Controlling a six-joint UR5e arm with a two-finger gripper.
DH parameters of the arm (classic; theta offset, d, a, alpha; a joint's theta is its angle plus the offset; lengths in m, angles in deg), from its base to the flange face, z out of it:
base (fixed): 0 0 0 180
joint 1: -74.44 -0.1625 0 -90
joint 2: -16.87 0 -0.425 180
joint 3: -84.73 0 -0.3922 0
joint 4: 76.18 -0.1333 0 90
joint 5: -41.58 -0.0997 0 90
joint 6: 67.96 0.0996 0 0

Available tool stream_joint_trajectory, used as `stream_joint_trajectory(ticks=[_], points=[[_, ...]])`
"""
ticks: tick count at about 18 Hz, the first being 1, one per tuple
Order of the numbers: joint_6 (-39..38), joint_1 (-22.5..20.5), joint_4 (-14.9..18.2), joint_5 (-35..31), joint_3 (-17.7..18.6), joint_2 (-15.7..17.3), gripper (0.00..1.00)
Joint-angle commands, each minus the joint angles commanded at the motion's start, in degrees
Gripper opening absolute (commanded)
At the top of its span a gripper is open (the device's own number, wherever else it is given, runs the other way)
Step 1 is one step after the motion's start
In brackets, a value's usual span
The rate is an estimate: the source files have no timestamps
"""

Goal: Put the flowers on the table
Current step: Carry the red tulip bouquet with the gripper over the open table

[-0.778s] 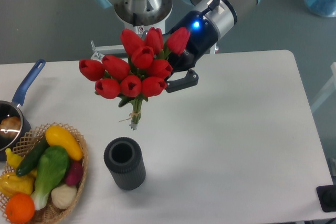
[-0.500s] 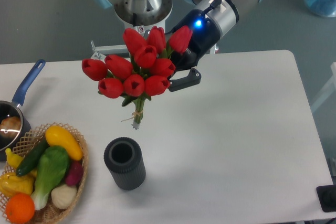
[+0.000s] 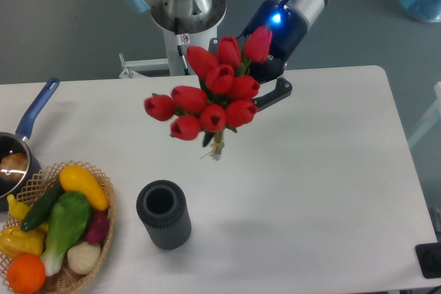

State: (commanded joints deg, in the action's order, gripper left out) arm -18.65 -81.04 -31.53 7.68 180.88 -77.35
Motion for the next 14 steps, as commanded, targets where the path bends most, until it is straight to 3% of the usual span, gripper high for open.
stream_joint_trajectory(ticks=[3,10,14], points=[[0.0,0.5,0.1,-12.9,0.0,1.0,0.33],[0.4,3.7,0.8,-33.1,0.3,-0.4,0.31],[0.1,4.7,2.9,-38.5,1.7,-2.3,0.31]])
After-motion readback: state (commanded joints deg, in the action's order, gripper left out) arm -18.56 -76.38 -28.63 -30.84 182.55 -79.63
